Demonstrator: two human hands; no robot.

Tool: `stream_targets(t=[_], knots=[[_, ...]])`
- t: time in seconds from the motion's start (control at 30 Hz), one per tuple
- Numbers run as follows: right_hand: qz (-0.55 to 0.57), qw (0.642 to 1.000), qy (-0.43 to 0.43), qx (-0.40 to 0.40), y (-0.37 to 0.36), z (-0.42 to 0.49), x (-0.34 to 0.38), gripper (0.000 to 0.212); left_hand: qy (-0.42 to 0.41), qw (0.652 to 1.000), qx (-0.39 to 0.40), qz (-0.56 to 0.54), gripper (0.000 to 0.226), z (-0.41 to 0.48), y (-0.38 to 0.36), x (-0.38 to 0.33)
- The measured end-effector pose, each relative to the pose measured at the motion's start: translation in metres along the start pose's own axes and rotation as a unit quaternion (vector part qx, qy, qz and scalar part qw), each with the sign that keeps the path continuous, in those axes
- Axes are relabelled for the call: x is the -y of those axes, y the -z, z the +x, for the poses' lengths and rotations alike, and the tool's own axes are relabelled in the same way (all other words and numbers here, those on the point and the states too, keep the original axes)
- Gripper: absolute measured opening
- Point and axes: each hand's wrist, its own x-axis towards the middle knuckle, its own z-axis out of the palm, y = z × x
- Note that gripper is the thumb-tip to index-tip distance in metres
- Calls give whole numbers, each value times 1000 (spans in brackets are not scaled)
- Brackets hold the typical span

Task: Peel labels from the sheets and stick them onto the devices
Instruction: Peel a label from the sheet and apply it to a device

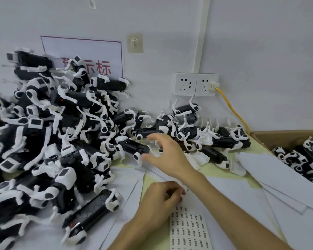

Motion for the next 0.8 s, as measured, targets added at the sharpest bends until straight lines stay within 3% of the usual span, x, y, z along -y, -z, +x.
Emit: stream_targets(t=[0.07, 0.13, 0.33, 0.43, 0.53, 0.63, 0.7, 0.8], knots=[[-44, 996, -37, 66, -21, 19, 0, 78, -1, 1000, 4, -12, 31, 0, 1, 0], [-35, 992, -66, 102, -40, 29, -4, 81, 11, 1000, 10, -26, 28, 0, 2, 1], [25, 995, -87, -33, -32, 35, -7, 53, 34, 997, -2, -63, 23, 1, 4, 4], [165, 978, -115, -50, 2, 22, -9, 34, 38, 997, -6, -68, 23, 4, 6, 6], [328, 932, -147, -44, 36, -8, -17, 38, 53, 992, -12, -113, 27, 5, 8, 9], [400, 901, -166, -33, 58, -47, -32, 53, 66, 983, -22, -167, 33, 7, 11, 9], [447, 877, -170, -39, 66, -71, -43, 68, 89, 964, -47, -247, 38, 10, 12, 10], [476, 861, -168, -58, 72, -95, -51, 45, 144, 892, -92, -419, 53, 18, 16, 8]])
